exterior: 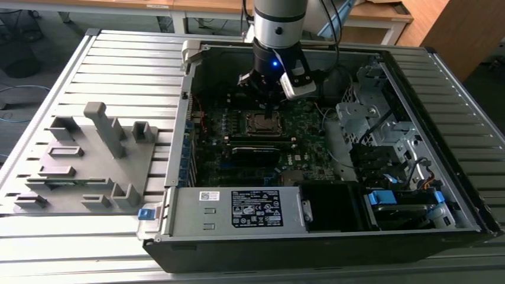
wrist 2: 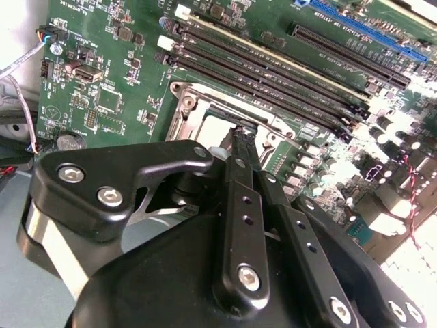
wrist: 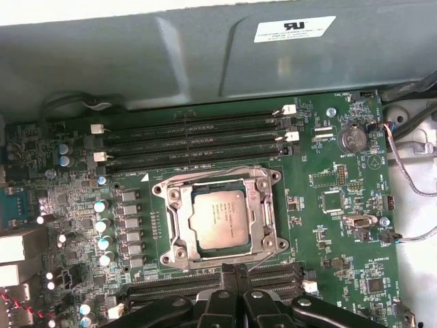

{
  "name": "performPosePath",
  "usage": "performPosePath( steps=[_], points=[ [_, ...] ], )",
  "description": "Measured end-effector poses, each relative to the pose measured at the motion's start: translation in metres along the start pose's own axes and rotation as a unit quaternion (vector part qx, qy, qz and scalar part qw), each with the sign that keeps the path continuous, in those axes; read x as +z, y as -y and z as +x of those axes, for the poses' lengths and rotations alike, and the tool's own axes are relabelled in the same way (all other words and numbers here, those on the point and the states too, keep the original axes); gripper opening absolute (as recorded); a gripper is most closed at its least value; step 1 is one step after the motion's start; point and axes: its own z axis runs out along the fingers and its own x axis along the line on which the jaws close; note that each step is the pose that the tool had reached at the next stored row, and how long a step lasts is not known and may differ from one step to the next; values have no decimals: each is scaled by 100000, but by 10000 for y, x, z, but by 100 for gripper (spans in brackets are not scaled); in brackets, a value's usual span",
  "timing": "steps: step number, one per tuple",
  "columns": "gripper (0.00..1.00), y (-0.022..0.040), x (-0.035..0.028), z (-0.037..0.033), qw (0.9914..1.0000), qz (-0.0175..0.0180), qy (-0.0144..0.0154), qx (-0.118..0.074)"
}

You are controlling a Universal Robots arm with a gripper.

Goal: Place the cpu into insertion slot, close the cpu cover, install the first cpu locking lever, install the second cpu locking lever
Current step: 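Install the second cpu locking lever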

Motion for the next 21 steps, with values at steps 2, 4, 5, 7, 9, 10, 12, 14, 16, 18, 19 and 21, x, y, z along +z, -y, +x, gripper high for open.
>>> performPosePath(
  steps=[2, 4, 5, 7, 9, 10, 12, 14, 16, 18, 19, 21],
  points=[
    [11, 9, 0, -2, 100000, 3, -3, -83],
    [11, 26, 1, -4, 100000, -5, 5, -168],
    [11, 35, 1, -4, 100000, -9, -3, -236],
    [11, 46, 5, -5, 99998, -24, 0, -550],
    [11, 51, 13, -1, 99993, -61, 1, -1186],
    [11, 52, 17, 0, 99987, -78, -2, -1617],
    [11, 52, 27, 1, 99966, -127, -2, -2611],
    [11, 54, 37, 4, 99943, -160, -5, -3361],
    [11, 59, 50, 16, 99931, -174, -8, -3723],
    [11, 67, 69, 38, 99921, -194, -7, -3976],
    [11, 72, 77, 53, 99917, -196, -7, -4072],
    [11, 82, 92, 86, 99912, -197, -10, -4201]
  ],
)
